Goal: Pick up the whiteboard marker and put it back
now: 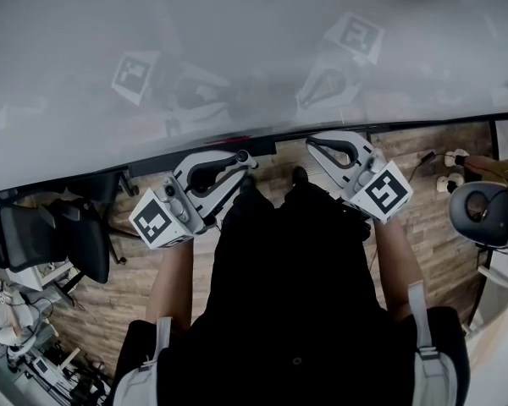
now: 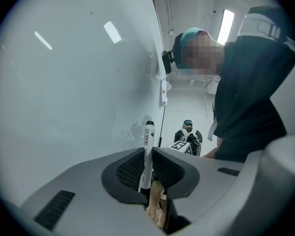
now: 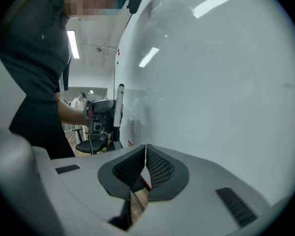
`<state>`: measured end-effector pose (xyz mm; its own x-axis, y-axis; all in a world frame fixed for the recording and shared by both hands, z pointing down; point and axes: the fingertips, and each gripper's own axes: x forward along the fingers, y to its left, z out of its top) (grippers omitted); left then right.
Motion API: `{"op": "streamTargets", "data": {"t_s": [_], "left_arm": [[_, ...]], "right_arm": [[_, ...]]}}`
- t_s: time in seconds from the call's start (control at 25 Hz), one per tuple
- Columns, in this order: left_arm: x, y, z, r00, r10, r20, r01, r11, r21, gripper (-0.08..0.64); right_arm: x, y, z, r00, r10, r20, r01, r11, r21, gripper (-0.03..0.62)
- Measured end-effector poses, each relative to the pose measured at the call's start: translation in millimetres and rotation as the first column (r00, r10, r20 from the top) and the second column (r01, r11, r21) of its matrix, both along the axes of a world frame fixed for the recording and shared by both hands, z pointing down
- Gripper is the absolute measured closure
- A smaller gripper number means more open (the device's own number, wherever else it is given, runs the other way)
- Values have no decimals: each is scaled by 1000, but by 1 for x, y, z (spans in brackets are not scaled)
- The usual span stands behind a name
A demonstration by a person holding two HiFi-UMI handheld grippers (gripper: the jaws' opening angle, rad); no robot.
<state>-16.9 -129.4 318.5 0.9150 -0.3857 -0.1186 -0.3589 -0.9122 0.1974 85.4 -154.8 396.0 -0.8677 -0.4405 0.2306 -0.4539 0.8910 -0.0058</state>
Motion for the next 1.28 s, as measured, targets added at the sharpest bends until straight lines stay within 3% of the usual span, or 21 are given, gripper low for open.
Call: {"op": "streamTargets", "data": {"t_s": [0.12, 0.32, 0.44, 1.28], "left_arm": [[-3, -3, 6, 1000, 0, -21, -1, 1000, -29, 499], [-12, -5, 10, 991, 7, -135, -15, 998, -59, 499], [-17, -7, 17, 987, 3, -161, -15, 997, -75, 499], [-22, -12, 35, 995, -45, -92, 36, 994, -100, 499]], "right_arm": [[0, -3, 0, 1000, -1, 9, 1, 1000, -9, 572], [0, -5, 3, 1000, 1, 15, 0, 1000, -26, 572], [0, -7, 5, 1000, 3, 15, -2, 1000, -30, 572], [-5, -14, -2, 999, -7, 54, 8, 999, -33, 572]]}}
